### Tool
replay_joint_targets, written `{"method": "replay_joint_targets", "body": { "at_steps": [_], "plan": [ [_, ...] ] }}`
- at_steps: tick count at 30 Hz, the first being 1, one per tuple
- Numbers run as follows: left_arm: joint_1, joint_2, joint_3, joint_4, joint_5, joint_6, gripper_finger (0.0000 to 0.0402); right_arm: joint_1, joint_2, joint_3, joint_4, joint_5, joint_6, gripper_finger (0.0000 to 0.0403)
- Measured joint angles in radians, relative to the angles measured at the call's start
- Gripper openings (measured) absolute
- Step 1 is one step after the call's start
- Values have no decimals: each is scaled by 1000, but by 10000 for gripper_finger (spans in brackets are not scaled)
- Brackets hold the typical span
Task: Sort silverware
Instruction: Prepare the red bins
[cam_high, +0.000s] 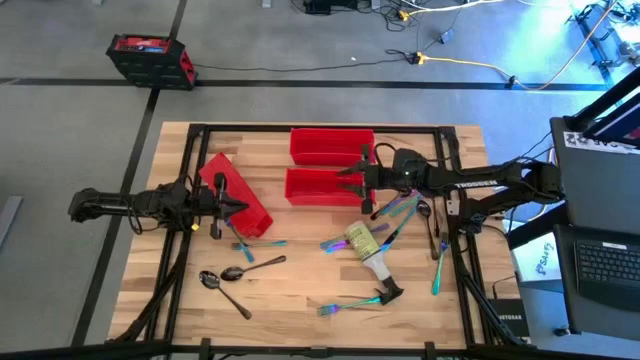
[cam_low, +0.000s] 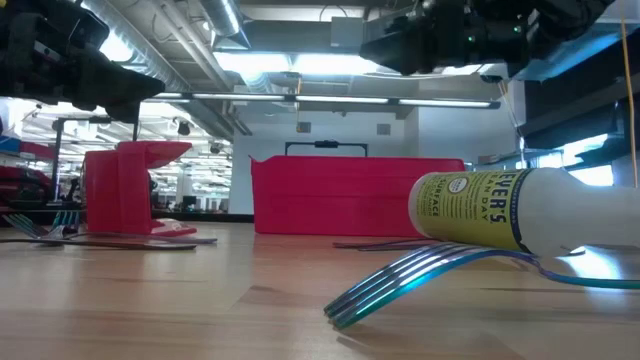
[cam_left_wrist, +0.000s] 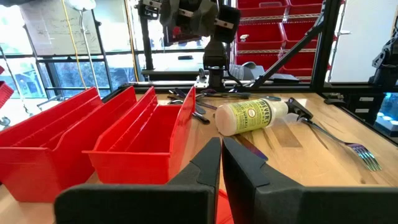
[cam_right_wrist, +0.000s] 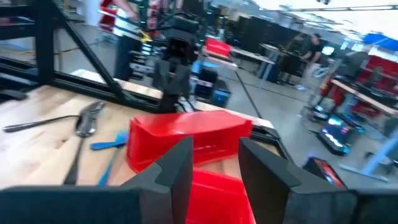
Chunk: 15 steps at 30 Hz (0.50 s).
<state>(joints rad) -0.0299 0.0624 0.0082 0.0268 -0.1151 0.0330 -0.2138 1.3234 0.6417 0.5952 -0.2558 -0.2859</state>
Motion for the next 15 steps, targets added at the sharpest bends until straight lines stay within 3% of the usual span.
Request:
{"method": "replay_joint_targets", "body": {
  "at_steps": [15],
  "plan": [
    [0,0,0,0,0,0,1,101,196,174,10,5,1,113]
  ]
}}
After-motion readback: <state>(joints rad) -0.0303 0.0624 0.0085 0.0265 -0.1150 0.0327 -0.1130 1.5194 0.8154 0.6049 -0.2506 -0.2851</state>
